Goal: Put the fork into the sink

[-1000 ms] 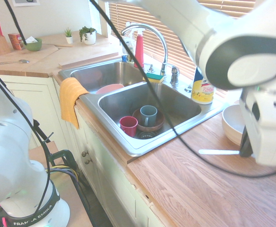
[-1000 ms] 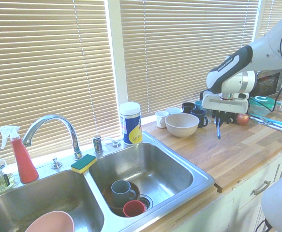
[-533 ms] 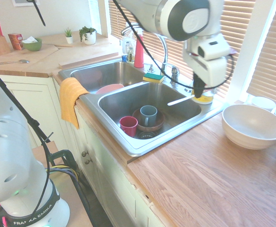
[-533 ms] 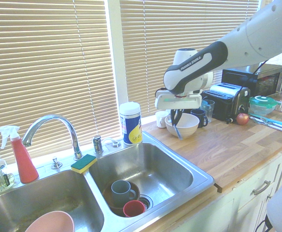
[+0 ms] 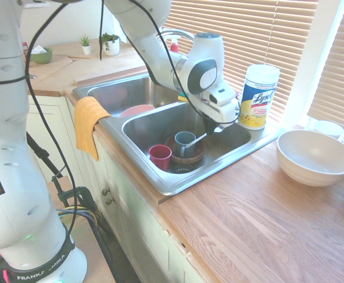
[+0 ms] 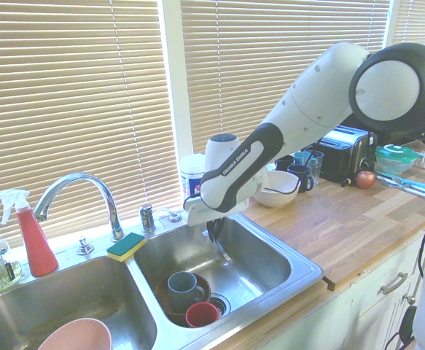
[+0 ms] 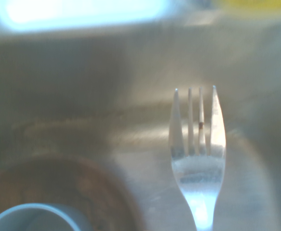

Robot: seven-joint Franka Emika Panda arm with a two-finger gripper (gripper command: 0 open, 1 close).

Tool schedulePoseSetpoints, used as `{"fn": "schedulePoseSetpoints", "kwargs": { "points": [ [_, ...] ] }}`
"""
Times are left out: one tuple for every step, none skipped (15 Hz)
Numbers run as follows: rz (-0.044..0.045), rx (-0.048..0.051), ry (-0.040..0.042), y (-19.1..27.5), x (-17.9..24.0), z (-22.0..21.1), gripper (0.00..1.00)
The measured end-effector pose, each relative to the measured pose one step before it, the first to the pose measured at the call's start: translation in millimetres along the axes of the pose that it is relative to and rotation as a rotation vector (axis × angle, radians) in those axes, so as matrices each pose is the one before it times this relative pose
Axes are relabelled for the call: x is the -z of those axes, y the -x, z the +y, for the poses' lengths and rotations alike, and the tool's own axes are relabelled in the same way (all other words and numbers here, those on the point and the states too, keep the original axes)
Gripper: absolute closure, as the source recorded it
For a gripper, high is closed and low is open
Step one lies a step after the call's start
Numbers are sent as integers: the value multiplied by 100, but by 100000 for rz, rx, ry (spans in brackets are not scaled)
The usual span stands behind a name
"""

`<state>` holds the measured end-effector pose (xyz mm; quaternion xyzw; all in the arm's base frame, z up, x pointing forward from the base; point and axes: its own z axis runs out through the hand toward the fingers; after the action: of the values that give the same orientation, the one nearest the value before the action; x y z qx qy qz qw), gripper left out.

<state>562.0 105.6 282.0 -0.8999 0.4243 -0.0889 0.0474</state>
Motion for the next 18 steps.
{"fn": "schedulePoseSetpoints", "kwargs": {
  "points": [
    [-128,-105,467,483,-1436,-209,100],
    [-13,-151,636,88,-1215,67,100],
    [-55,-181,937,-110,-1143,252,100],
    [124,-412,997,-233,-1129,359,100],
    [25,-324,831,-128,-1114,357,100],
    [-239,-158,857,50,-1139,301,100],
    [-377,-43,717,195,-1032,194,100],
    [-467,-189,758,158,-954,83,0],
    [-704,-340,857,165,-955,2,0],
    [-794,-407,923,147,-1013,6,0],
    [-638,-341,938,62,-976,43,0],
    [-801,-552,802,61,-883,106,0],
    [-643,-191,604,17,-801,107,0],
    [-282,-114,-8,25,-539,99,0],
    [-313,-91,79,-13,-396,109,0],
    [-193,-84,134,-66,-223,49,0],
    [-169,-149,-218,-110,-29,-58,0],
    [104,497,-353,-136,106,-112,0]
  ]
}}
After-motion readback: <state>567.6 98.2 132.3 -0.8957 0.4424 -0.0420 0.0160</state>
